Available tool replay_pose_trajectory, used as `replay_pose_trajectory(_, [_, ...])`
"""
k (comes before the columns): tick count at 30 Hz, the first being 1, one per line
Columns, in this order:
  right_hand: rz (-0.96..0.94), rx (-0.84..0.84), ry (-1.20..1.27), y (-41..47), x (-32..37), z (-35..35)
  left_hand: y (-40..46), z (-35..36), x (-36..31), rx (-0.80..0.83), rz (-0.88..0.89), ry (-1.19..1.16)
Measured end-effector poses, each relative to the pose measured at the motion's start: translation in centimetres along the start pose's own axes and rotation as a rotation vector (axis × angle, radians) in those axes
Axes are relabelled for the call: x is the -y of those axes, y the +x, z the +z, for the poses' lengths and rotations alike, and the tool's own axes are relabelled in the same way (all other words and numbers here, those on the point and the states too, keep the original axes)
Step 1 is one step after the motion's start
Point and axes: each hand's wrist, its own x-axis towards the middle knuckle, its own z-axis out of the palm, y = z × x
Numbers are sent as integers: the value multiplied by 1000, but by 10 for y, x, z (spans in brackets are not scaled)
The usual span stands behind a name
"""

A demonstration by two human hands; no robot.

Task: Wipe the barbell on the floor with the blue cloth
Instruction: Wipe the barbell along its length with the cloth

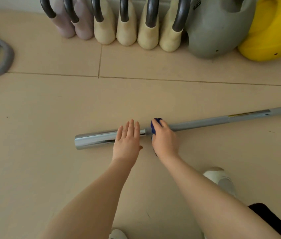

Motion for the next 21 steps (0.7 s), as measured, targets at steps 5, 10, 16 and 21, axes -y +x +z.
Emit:
replay_pose_trajectory(5, [-100, 105, -13, 4, -19, -3, 8, 0, 2, 23, -27, -103])
replay_pose_trajectory(10, [122, -4, -63, 17, -33, -20, 18, -4, -1, 73, -58, -127])
replay_pose_trajectory(16, [-193, 200, -221, 11, -18, -11, 22, -9, -1, 83, -53, -193])
replay_pose_trajectory(21, [61, 106, -404, 42, -79, -48, 15, -1, 10, -123, 90, -76])
